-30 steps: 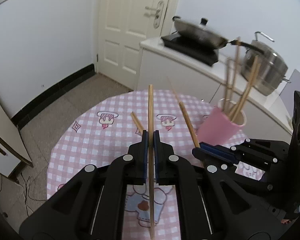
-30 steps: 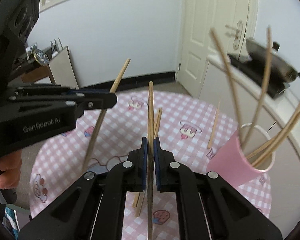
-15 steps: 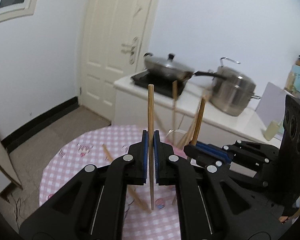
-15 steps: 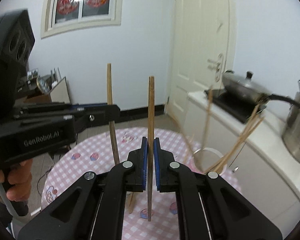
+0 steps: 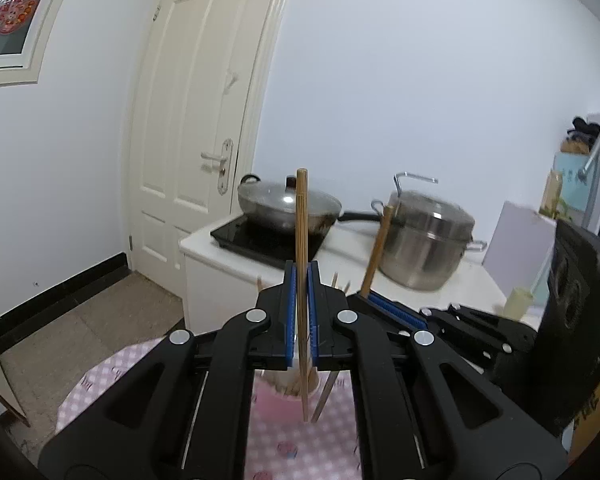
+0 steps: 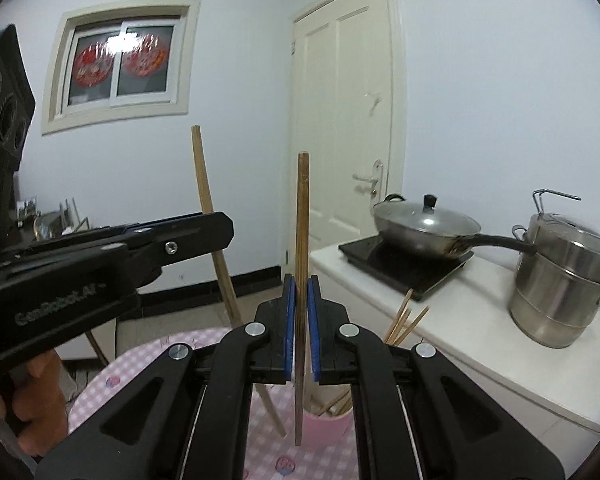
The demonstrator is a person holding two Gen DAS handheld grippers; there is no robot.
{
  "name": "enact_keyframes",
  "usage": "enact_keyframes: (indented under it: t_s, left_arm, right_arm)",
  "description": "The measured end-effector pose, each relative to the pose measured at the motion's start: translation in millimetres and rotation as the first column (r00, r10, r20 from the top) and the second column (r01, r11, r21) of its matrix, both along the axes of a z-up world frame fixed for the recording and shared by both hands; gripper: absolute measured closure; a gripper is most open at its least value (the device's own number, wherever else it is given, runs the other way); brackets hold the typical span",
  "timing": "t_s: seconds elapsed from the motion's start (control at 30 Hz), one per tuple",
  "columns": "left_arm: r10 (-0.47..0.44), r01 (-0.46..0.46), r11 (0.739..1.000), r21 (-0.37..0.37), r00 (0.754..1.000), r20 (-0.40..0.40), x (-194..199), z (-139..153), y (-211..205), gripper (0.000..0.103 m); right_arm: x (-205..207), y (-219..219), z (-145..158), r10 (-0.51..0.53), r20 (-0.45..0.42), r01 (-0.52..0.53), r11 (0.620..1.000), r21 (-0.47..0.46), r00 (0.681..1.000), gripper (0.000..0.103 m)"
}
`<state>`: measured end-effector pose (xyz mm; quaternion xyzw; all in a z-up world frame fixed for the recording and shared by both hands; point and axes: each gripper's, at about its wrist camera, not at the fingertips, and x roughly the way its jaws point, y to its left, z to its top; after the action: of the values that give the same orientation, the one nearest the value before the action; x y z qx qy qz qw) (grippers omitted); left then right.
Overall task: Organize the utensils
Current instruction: 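Lift both held chopsticks upright and carry them above the pink cup, then open both tools to drop the chopsticks into the pink cup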
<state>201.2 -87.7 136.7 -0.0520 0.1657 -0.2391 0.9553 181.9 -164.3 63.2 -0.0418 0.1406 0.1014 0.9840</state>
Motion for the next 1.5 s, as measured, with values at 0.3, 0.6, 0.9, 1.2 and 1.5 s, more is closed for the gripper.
enact_keyframes:
  t_s: [0.3,0.6,0.9,1.2,1.5]
  left_arm:
    - [0.051,-0.052,0.997,-0.052,0.999,-0.018,42.6,-15.4,-12.0,0.098]
    - [0.063,-0.063,0.998,0.009,0.994,-0.085,71.2,-65.5,-26.6,0.098]
    - [0.04,-0.032,0.998,0.059,0.988,-0.149,76.5,-98.8,-32.9,0.097]
    - [0.03,-0.013,0.995,0.099,0.985,-0.17,77.6,-111.4,-37.7,0.097]
    - [0.017,0.005,0.993,0.122,0.985,-0.174,76.9,-116.9,-40.6,0.097]
  right_arm:
    - [21.9,-22.4,-5.1,-0.08,0.082,0.077,0.996,0.042,0.993,0.098]
    - [47.9,-37.4,-47.0,-0.086,-0.019,0.087,0.993,0.079,0.996,0.098]
    - [51.6,-37.1,-66.9,-0.078,-0.077,0.085,0.993,0.085,0.994,0.098]
    - [49.7,-42.4,-83.1,-0.093,-0.115,0.103,0.991,0.082,0.989,0.098]
    - [40.1,-47.0,-91.9,-0.114,-0.127,0.126,0.988,0.09,0.985,0.098]
